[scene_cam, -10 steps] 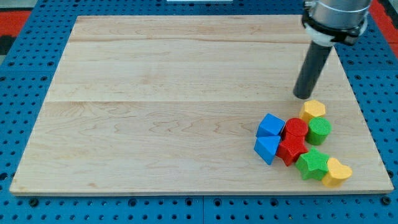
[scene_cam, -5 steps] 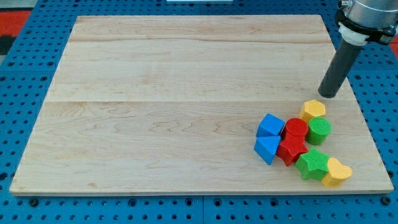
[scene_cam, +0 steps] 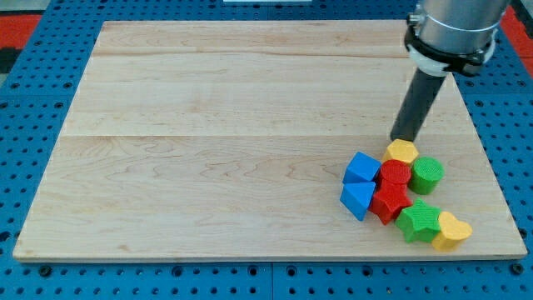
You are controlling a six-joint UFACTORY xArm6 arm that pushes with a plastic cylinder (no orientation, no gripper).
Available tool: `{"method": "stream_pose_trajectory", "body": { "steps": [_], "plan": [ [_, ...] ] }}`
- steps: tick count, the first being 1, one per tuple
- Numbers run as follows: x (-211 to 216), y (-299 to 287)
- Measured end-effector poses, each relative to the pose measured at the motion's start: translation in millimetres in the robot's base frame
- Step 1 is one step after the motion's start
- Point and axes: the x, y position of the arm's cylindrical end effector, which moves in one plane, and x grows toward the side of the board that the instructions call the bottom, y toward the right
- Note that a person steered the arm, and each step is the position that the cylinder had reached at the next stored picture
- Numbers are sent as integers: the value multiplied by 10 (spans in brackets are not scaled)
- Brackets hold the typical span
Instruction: Slide the yellow hexagon towards slightly left and then right
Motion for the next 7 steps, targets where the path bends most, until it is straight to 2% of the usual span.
{"method": "stream_pose_trajectory", "body": {
  "steps": [5,7],
  "plan": [
    [-62,-321],
    [61,-217]
  ]
}}
